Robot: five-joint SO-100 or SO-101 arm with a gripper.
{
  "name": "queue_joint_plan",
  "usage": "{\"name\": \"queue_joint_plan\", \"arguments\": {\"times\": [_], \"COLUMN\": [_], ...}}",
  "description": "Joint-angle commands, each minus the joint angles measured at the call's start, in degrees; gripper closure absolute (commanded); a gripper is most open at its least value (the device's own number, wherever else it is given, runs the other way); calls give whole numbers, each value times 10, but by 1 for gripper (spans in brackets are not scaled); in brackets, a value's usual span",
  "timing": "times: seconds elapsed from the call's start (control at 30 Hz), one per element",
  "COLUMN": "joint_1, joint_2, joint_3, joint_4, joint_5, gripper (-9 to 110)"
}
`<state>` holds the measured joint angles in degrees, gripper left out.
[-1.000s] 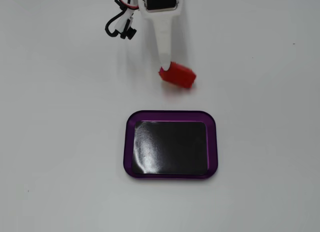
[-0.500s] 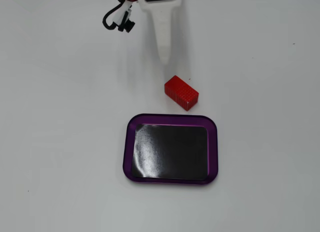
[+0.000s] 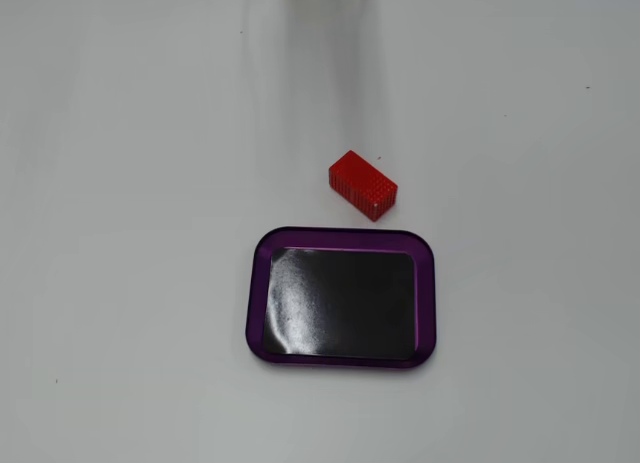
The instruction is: Remove the cube from the box.
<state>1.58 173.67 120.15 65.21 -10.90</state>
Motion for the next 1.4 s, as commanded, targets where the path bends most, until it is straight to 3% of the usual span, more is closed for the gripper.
{"name": "queue_joint_plan", "arguments": {"times": [0.0,0.13,0.53,0.73,0.93,1.1,1.37], "joint_1": [3,2,50,58,59,59,59], "joint_2": [91,200,164,164,164,164,164], "joint_3": [48,151,302,375,397,433,452], "joint_4": [-4,4,-34,-60,-61,-75,-77], "joint_5": [3,2,7,138,150,149,149], "gripper": [87,87,88,88,88,103,102]}}
